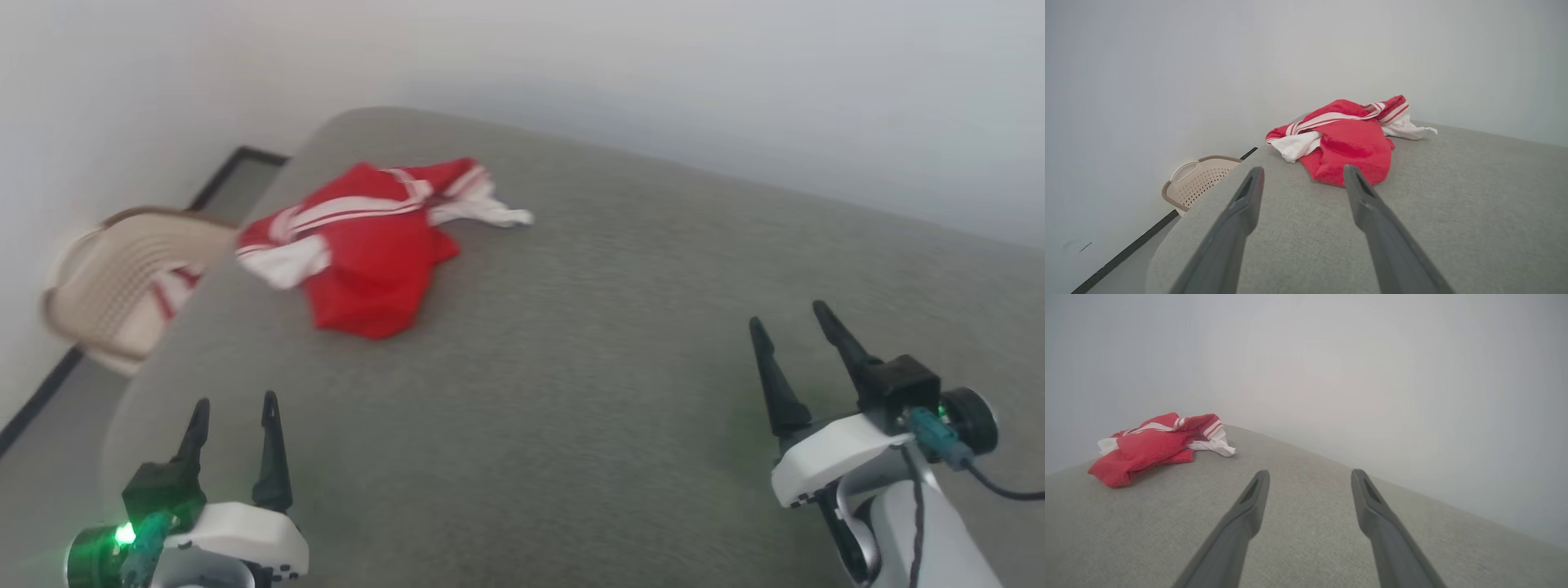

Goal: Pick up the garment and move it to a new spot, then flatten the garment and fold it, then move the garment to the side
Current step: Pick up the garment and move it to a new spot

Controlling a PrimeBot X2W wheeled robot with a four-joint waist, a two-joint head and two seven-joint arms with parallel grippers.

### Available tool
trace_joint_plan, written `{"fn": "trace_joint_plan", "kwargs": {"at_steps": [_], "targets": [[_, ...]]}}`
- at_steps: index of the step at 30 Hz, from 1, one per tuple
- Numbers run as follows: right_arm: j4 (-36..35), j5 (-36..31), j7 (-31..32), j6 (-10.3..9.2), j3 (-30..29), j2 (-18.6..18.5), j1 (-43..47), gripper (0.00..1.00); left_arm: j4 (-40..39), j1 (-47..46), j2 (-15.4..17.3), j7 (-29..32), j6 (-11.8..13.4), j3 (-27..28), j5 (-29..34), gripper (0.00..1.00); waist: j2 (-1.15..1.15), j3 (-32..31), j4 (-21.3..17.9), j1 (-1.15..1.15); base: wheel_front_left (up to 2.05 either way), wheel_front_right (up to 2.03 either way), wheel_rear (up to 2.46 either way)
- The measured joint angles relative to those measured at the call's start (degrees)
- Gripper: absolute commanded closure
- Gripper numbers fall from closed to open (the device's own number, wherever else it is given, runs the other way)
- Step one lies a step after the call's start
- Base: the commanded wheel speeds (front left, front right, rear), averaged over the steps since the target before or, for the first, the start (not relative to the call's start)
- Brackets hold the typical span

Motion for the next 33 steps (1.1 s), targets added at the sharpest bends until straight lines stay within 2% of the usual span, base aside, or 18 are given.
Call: {"fn": "trace_joint_plan", "kwargs": {"at_steps": [8,15,22,25,29,30,33], "targets": [[0.0,0.9,0.0,0.0,3.5,1.0,-0.6,0.0,-1.3,2.1,-0.3,0.0,0.5,0.4,-1.8,0.0,0.0,0.0,7.4,0.0,0.0,0.0,0.0],[0.9,1.9,0.0,0.01,5.1,1.0,-2.2,0.0,-2.6,3.2,-0.3,0.0,1.1,0.3,-3.8,0.0,0.0,1.0,8.3,0.0,0.0,0.0,0.0],[0.3,1.7,0.0,0.01,4.6,0.9,-2.4,0.0,-0.5,-1.9,0.2,0.0,-2.1,-0.7,-3.9,0.0,0.0,1.4,5.9,0.0,0.0,0.0,0.0],[-0.2,1.3,0.0,0.01,4.7,0.2,-3.8,0.0,2.5,-8.3,2.9,0.0,-3.6,-1.5,-3.3,0.0,0.0,2.9,3.3,0.0,0.0,0.0,0.0],[-0.8,0.8,0.0,0.0,3.5,-1.0,-5.2,0.0,11.6,-19.9,7.6,0.0,-4.4,-4.8,-4.7,0.0,0.0,6.5,-0.1,0.0,0.0,0.0,0.0],[-0.8,0.8,0.0,0.0,3.5,-1.0,-5.2,0.0,11.6,-19.9,7.6,0.0,-4.4,-4.8,-4.7,0.0,0.0,6.5,-0.1,0.0,0.0,0.0,0.0],[-1.5,0.2,0.0,0.0,3.1,-1.7,-6.7,0.0,20.1,-28.2,12.0,0.6,-4.6,-11.3,-8.0,0.0,0.0,9.7,-2.6,0.0,0.0,0.0,0.0]]}}
